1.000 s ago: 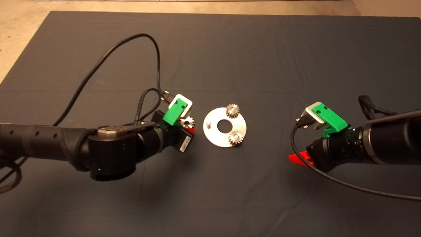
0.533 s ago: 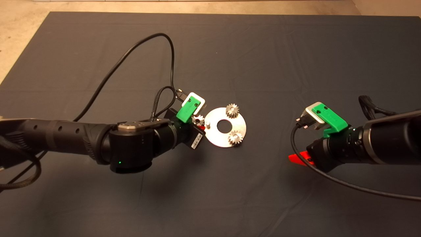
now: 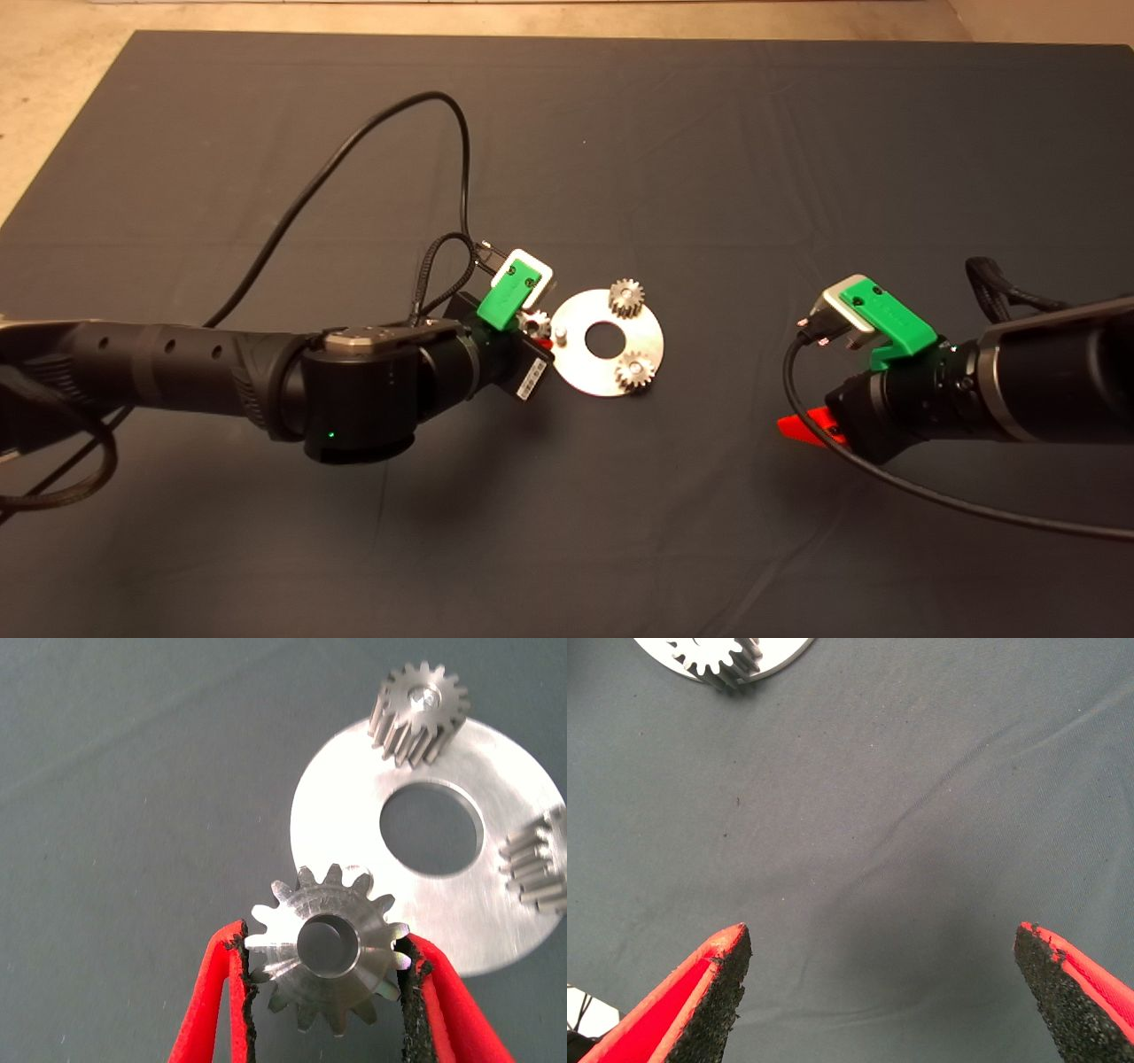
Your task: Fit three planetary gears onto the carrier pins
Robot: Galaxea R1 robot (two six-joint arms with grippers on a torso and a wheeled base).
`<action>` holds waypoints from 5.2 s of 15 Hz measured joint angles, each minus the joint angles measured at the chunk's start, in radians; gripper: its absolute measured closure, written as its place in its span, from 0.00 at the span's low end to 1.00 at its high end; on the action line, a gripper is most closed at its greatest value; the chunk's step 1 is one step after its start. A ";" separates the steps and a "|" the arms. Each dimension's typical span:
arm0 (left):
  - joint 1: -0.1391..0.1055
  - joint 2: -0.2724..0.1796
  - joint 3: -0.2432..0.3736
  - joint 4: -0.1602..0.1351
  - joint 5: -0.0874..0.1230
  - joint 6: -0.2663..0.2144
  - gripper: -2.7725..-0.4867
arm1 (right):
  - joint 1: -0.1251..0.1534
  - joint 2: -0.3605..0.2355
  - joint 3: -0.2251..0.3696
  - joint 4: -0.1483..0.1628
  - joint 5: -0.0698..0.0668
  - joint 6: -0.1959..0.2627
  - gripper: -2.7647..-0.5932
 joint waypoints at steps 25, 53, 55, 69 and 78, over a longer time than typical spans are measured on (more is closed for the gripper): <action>0.038 0.041 -0.051 0.019 -0.011 -0.004 0.90 | 0.000 0.000 0.000 0.000 0.000 -0.001 0.26; 0.036 0.097 -0.107 0.046 -0.031 -0.005 0.91 | 0.000 -0.022 0.000 0.000 0.000 -0.007 0.26; 0.036 0.096 -0.107 0.046 -0.031 -0.005 0.91 | 0.000 -0.023 0.000 0.000 0.000 -0.007 0.26; 0.064 0.097 -0.127 0.066 -0.042 -0.002 0.89 | 0.000 -0.028 0.000 0.000 0.000 -0.008 0.26; 0.063 0.099 -0.127 0.067 -0.043 -0.001 0.75 | 0.000 -0.028 0.000 0.000 0.000 -0.008 0.26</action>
